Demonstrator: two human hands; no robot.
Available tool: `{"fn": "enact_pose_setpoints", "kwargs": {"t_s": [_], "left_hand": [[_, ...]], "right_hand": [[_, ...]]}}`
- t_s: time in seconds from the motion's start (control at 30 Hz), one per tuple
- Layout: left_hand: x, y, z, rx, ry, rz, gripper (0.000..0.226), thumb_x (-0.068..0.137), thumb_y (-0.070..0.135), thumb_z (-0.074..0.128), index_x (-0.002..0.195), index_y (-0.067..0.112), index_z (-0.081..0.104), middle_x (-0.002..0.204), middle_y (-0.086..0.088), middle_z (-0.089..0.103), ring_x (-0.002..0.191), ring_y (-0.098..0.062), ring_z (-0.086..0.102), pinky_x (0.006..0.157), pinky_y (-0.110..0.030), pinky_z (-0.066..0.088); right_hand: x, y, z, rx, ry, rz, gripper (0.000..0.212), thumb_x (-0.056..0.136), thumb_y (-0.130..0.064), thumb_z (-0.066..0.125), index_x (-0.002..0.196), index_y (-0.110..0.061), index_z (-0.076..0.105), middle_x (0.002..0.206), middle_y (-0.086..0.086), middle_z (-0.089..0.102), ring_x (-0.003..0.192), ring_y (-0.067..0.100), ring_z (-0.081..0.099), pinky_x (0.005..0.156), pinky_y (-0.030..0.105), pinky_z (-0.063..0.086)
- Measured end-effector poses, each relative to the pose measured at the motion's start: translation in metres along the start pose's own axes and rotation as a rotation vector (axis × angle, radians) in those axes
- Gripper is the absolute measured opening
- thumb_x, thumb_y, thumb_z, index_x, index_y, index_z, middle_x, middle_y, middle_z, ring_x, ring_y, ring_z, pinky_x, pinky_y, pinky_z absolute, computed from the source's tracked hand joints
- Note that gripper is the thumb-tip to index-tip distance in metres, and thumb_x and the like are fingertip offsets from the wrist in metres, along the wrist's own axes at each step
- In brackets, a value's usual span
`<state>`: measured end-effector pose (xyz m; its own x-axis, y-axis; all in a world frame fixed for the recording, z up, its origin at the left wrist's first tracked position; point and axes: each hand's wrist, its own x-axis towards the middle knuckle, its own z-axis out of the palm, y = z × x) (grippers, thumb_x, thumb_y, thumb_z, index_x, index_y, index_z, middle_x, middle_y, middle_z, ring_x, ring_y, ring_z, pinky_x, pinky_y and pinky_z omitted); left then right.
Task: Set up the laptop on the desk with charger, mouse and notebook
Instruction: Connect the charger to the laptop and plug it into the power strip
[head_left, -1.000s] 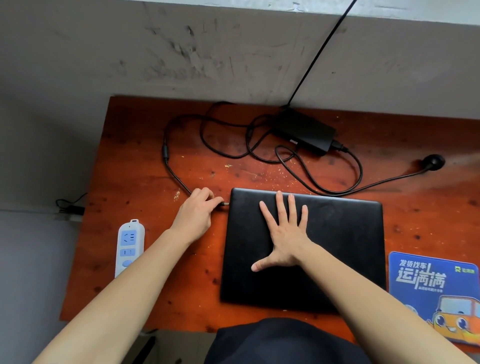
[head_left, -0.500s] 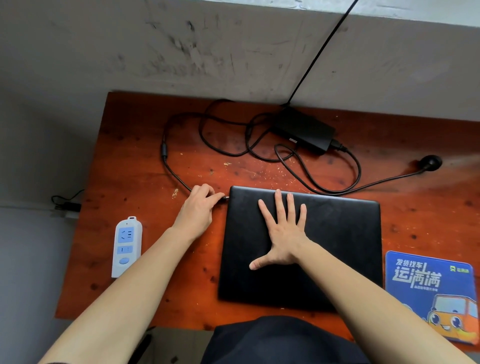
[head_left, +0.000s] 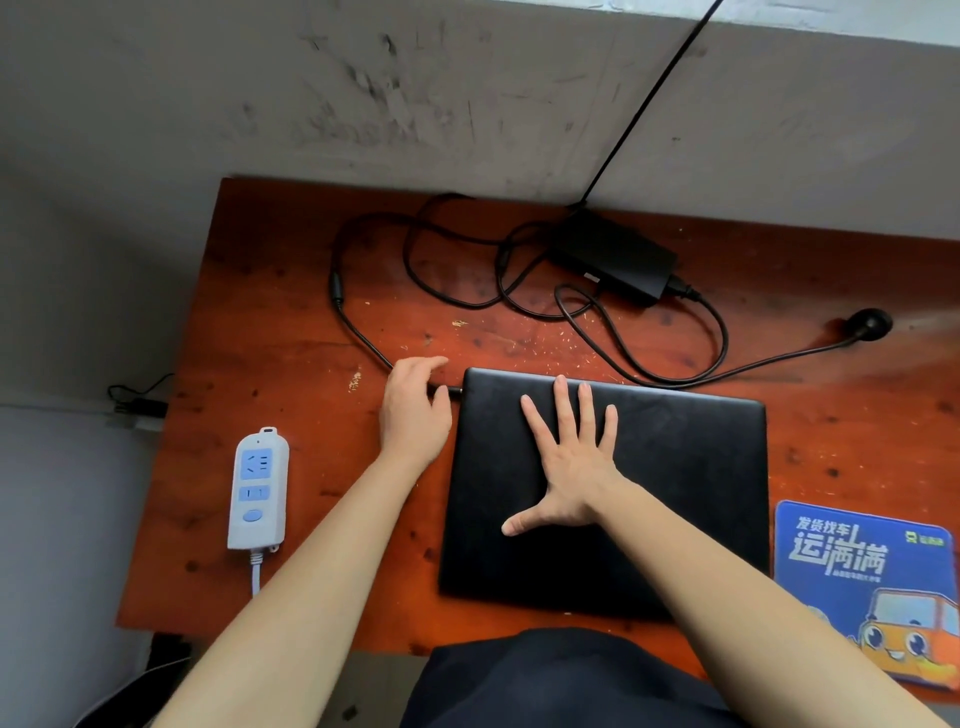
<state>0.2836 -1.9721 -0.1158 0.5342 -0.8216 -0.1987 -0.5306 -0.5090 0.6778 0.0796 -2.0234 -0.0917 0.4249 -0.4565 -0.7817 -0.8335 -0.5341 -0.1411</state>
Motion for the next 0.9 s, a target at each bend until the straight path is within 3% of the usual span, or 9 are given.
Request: {"fn": "enact_pose_setpoints", "kwargs": {"t_s": [0.07,0.13,0.2,0.37,0.53,0.8,0.9], "left_hand": [[-0.005,0.004,0.003,-0.226,0.182,-0.37,0.019,0.093,0.024,0.06,0.112,0.021,0.061,0.109,0.004,0.062,0.098,-0.011,0.061,0.083,-0.026,0.048],[-0.001,0.006,0.001,-0.46,0.261,-0.753,0.021,0.094,0.036,0.059,0.101,0.016,0.061,0.091,0.0,0.069,0.082,-0.018,0.07,0.073,-0.03,0.055],[0.007,0.004,-0.003,-0.636,0.229,-0.908,0.03,0.095,0.04,0.059,0.085,0.012,0.063,0.076,-0.003,0.072,0.065,-0.017,0.074,0.064,-0.031,0.061],[0.023,0.009,-0.008,-0.758,0.167,-1.043,0.026,0.09,0.022,0.071,0.072,0.006,0.061,0.075,-0.009,0.072,0.061,-0.015,0.074,0.05,-0.023,0.058],[0.026,0.011,-0.004,-0.604,0.142,-1.026,0.018,0.089,0.024,0.072,0.083,0.008,0.07,0.076,-0.001,0.075,0.064,-0.008,0.072,0.049,-0.019,0.049],[0.025,0.009,-0.006,-0.548,0.106,-0.969,0.018,0.087,0.026,0.074,0.082,0.009,0.071,0.072,0.0,0.075,0.062,-0.007,0.072,0.051,-0.02,0.052],[0.02,0.005,-0.006,-0.557,0.067,-0.919,0.02,0.09,0.026,0.07,0.083,0.007,0.072,0.072,-0.003,0.076,0.061,-0.009,0.073,0.059,-0.023,0.059]], "right_hand": [[0.0,0.001,0.0,0.0,-0.002,-0.003,0.16,0.03,-0.105,0.051,0.132,-0.037,-0.053,0.136,0.01,-0.065,0.121,0.036,-0.063,0.095,0.063,-0.037],[-0.001,0.001,-0.001,-0.002,-0.003,-0.008,0.16,0.032,-0.104,0.052,0.131,-0.037,-0.054,0.135,0.01,-0.066,0.12,0.036,-0.064,0.095,0.063,-0.038],[-0.001,0.0,-0.001,-0.004,-0.003,-0.009,0.16,0.032,-0.104,0.052,0.13,-0.036,-0.055,0.134,0.01,-0.066,0.12,0.036,-0.064,0.095,0.063,-0.037],[-0.001,0.001,0.0,-0.004,-0.001,-0.008,0.16,0.033,-0.104,0.052,0.13,-0.036,-0.055,0.134,0.011,-0.066,0.12,0.037,-0.064,0.096,0.064,-0.036],[0.001,0.001,0.002,0.004,0.007,-0.011,0.159,0.033,-0.104,0.052,0.129,-0.037,-0.055,0.134,0.01,-0.066,0.119,0.036,-0.064,0.093,0.062,-0.038],[0.005,0.003,0.006,0.002,0.028,-0.006,0.16,0.032,-0.103,0.054,0.127,-0.038,-0.057,0.133,0.01,-0.067,0.118,0.036,-0.065,0.092,0.062,-0.039],[0.005,0.003,0.007,0.006,0.039,-0.012,0.161,0.031,-0.103,0.055,0.128,-0.038,-0.056,0.133,0.009,-0.067,0.118,0.035,-0.065,0.095,0.064,-0.038]]}}
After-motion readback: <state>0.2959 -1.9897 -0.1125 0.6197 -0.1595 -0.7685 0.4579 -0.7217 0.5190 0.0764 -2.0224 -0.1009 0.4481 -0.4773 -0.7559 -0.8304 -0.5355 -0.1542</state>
